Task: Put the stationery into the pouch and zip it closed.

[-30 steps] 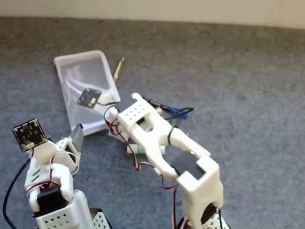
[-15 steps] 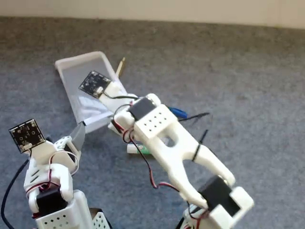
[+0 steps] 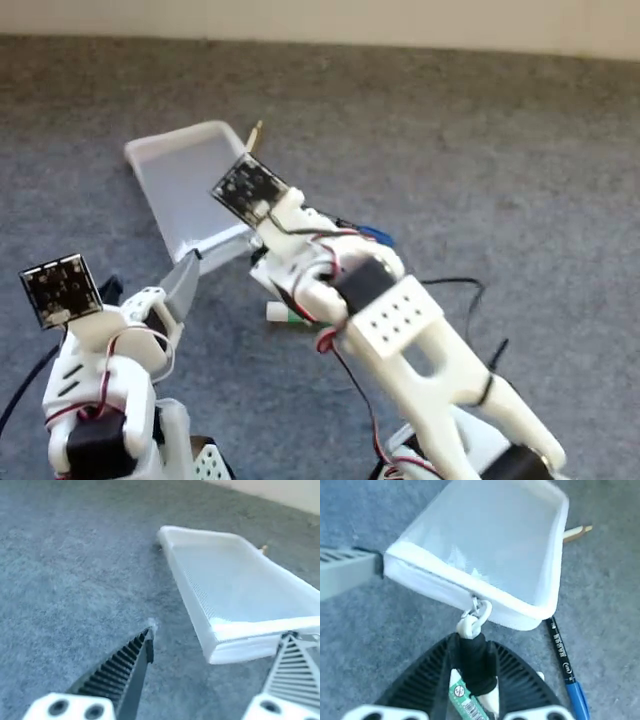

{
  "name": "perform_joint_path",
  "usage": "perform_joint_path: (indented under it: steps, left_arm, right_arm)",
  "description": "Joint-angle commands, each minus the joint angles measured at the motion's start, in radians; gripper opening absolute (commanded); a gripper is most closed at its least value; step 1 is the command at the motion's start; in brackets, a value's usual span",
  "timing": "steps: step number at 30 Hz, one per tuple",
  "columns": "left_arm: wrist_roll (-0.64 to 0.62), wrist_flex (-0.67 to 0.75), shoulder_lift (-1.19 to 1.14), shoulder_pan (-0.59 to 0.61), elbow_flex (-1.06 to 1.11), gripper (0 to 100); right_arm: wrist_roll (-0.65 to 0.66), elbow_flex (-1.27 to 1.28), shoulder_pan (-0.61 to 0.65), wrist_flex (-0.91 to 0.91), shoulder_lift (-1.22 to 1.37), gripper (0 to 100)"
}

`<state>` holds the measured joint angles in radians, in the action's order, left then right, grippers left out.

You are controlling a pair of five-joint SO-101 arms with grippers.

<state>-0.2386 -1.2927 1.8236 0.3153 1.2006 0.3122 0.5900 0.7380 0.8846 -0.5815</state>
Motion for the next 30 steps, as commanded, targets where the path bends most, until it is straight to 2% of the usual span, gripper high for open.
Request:
perform_joint_path:
  steps: [1, 4, 10, 15, 19, 30]
  left_arm:
    - [0.012, -0.063, 0.010, -0.067, -0.122, 35]
    - [0.097, -0.077, 0.010, -0.074, -0.125, 35]
    - [0.183, -0.066, 0.010, -0.025, -0.021, 35]
    - [0.184, 0.066, 0.010, 0.035, 0.122, 35]
    - [0.183, 0.190, 0.010, 0.082, 0.222, 31]
    - [0.132, 0.149, 0.010, 0.081, 0.131, 30]
  right_arm:
    - [-0.009, 0.050, -0.016, -0.085, -0.133, 0.5]
    - [-0.009, 0.111, -0.018, -0.134, -0.200, 0.5]
    - [-0.034, 0.140, -0.018, -0.145, -0.275, 0.5]
    - [-0.071, 0.140, -0.016, -0.143, -0.289, 0.5]
    - [-0.071, 0.140, -0.016, -0.143, -0.289, 0.5]
    - [-0.066, 0.143, -0.012, -0.143, -0.283, 0.5]
